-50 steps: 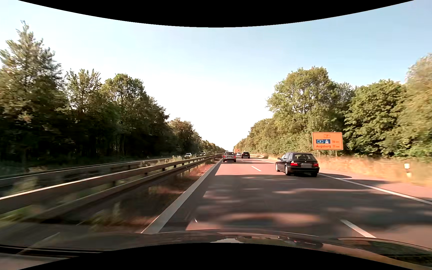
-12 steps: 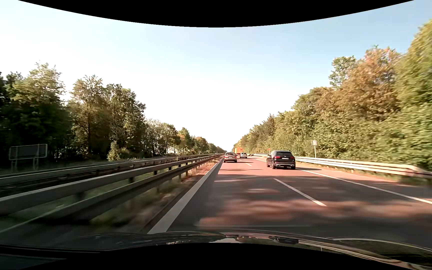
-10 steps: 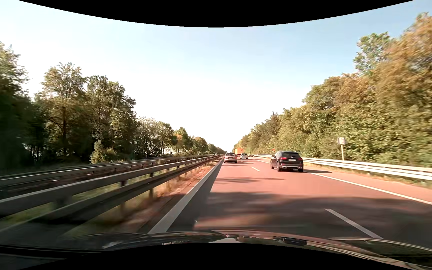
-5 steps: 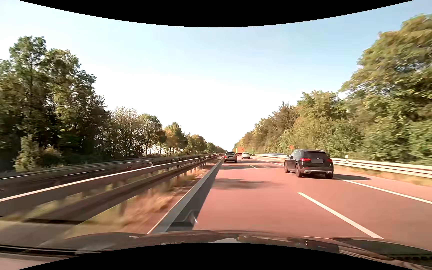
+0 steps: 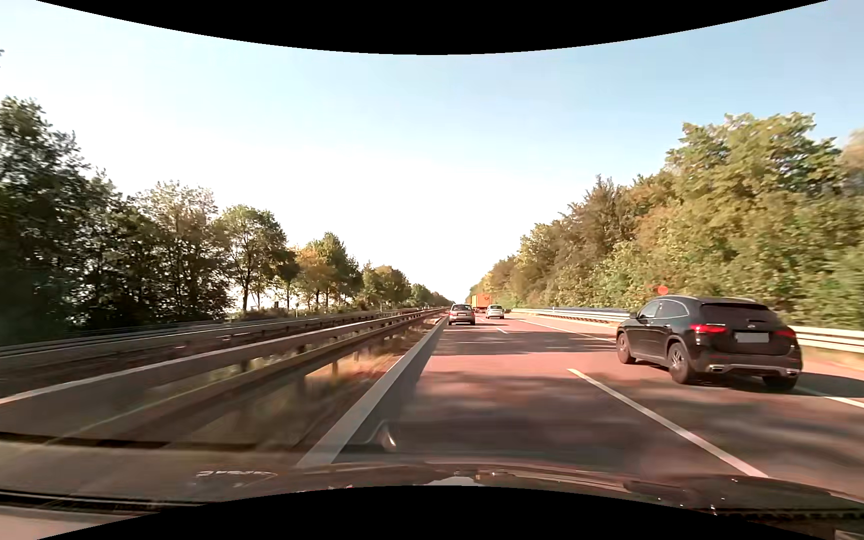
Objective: Follow the waypoints while adhering to traffic rules and regulations
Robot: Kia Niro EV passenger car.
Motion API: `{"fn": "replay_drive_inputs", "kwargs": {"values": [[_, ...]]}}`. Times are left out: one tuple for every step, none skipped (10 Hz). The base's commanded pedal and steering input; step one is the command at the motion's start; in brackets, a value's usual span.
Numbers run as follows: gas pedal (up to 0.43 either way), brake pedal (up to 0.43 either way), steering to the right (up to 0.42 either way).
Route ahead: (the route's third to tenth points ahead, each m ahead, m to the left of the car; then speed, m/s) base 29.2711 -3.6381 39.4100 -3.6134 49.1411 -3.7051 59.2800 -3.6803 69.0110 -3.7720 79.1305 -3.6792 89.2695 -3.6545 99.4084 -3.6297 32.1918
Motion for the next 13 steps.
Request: {"fn": "replay_drive_inputs", "kwargs": {"values": [[0.398, 0.006, 0.000], [0.398, 0.006, 0.000], [0.398, 0.006, -0.001], [0.398, 0.006, -0.001], [0.398, 0.006, -0.001], [0.398, 0.006, -0.003], [0.398, 0.006, -0.003], [0.398, 0.006, -0.003], [0.398, 0.006, -0.003], [0.398, 0.006, -0.003], [0.398, 0.006, -0.003], [0.398, 0.006, -0.003], [0.398, 0.006, -0.003]]}}
